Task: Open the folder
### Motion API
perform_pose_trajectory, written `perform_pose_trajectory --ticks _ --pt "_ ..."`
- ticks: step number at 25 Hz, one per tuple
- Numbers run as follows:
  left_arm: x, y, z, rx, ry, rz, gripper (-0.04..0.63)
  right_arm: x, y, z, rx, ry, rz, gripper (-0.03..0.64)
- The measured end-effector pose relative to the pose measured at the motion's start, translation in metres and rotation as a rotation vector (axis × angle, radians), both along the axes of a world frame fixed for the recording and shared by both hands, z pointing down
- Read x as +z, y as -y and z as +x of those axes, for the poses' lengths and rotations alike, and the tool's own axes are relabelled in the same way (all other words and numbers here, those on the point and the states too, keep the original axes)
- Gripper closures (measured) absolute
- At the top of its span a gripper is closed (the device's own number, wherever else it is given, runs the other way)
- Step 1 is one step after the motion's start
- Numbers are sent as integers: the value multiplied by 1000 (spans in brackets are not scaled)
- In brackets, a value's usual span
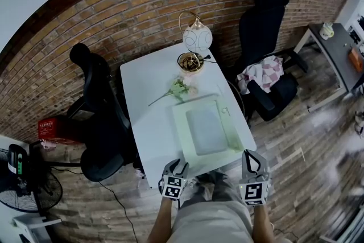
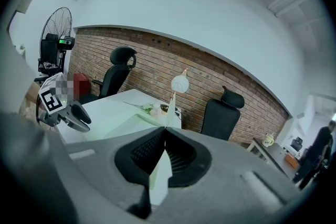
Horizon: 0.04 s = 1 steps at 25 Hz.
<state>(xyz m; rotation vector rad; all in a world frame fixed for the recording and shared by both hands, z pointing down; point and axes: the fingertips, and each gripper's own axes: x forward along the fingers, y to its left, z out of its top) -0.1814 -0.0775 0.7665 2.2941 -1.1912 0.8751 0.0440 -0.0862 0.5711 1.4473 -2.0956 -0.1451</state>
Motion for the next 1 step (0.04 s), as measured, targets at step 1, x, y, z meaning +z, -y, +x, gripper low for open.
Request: perform_pose_trajectory --ticks 1 --pt "2 -1 0 0 3 -3 442 0 0 0 -2 1 2 609"
